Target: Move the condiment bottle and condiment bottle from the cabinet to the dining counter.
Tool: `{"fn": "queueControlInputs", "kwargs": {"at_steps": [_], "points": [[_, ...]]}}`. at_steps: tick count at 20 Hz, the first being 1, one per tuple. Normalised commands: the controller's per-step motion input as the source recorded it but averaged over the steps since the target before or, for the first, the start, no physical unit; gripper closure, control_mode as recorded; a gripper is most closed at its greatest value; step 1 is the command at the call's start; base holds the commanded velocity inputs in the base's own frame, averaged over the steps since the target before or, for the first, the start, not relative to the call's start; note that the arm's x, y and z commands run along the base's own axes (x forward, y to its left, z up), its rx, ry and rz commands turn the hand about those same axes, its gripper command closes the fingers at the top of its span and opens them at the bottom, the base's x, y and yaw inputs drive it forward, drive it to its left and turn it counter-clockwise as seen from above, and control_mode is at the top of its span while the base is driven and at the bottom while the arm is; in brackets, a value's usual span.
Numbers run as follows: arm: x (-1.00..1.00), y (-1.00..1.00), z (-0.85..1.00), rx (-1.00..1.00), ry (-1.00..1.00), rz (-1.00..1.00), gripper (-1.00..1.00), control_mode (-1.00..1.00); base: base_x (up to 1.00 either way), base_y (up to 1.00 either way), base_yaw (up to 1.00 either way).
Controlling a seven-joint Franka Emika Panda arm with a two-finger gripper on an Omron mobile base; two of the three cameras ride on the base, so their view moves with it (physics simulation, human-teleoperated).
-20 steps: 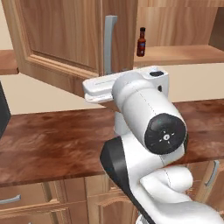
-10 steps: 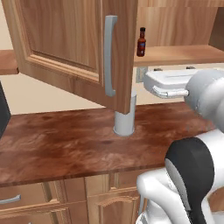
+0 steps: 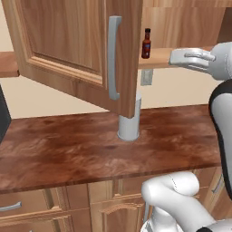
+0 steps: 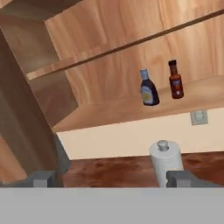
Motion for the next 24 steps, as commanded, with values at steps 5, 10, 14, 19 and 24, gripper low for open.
{"fn": "queueControlInputs", "kwargs": {"at_steps": [5, 10, 14, 19, 24], "points": [[0.60, 0.38, -0.31, 0.20, 0.46, 0.32, -1.00, -1.00, 0.00, 0.00, 0.00], [0.38, 0.52, -0.42, 0.32, 0.30, 0.28, -1.00, -1.00, 0.00, 0.00, 0.00], [0.37, 0.50, -0.41, 0.33, 0.19, 0.25, -1.00, -1.00, 0.00, 0.00, 0.00], [-0.11, 0.50, -0.32, 0.30, 0.07, 0.22, -1.00, -1.00, 0.00, 0.00, 0.00], [-0.76, 0.46, -0.05, 0.24, 0.00, 0.18, -1.00, -1.00, 0.00, 0.00, 0.00]]}}
